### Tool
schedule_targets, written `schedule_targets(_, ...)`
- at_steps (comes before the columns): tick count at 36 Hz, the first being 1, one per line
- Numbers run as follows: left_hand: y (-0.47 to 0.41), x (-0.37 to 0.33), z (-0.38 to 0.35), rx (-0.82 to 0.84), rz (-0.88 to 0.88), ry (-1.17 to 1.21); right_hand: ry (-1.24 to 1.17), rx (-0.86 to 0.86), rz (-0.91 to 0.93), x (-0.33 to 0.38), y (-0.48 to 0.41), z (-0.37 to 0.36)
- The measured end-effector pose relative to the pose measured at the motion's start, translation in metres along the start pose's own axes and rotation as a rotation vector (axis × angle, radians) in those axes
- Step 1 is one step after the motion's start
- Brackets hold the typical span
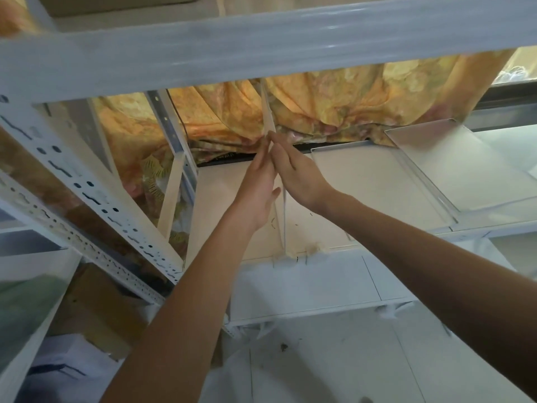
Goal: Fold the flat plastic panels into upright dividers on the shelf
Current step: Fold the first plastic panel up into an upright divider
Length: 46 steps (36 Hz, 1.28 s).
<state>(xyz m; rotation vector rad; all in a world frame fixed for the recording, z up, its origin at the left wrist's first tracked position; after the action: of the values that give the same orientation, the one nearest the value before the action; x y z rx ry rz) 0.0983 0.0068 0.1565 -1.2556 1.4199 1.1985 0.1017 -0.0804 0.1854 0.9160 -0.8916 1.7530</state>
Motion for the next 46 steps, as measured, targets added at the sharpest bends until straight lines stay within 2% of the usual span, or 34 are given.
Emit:
schedule_targets(6,-0.008,0.007,-0.008,0.072,0.04,0.004,-0.025,-0.029,-0.001,-0.013,-0.006,-0.001)
schedule_targets(17,-0.006,0.009,-0.007,0.061,0.077,-0.043,0.045,-0.009,-0.051,-0.006,-0.006,0.0)
schedule_targets(22,0.01,0.002,0.005,-0.072,0.158,-0.089,-0.206,0.139,-0.237,-0.001,0.006,-0.009)
schedule_targets(25,0.015,0.005,0.013,-0.081,0.18,-0.062,-0.242,0.181,-0.263,-0.005,0.013,-0.01)
schedule_targets(31,0.026,0.014,0.014,-0.071,0.225,-0.08,-0.222,0.106,-0.284,-0.011,0.037,-0.008)
schedule_targets(37,0.033,0.0,0.007,-0.02,0.176,-0.068,-0.192,0.042,-0.234,0.003,0.037,0.003)
schedule_targets(46,0.043,-0.007,-0.007,0.026,0.148,-0.084,0.019,0.019,-0.19,0.011,0.031,0.015)
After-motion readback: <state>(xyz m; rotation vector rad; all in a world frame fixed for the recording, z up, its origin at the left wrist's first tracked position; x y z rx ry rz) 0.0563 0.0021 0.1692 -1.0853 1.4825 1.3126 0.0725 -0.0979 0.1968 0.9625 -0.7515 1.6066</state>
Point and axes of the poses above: each hand's wrist, its own y-axis away from the middle knuckle, its own z-axis out of the back of the hand, x = y × z, the point moved 4 cm from there along -y, towards the middle knuckle, and after that the axes turned 2 degrees about -x, right-handed, at the moved point
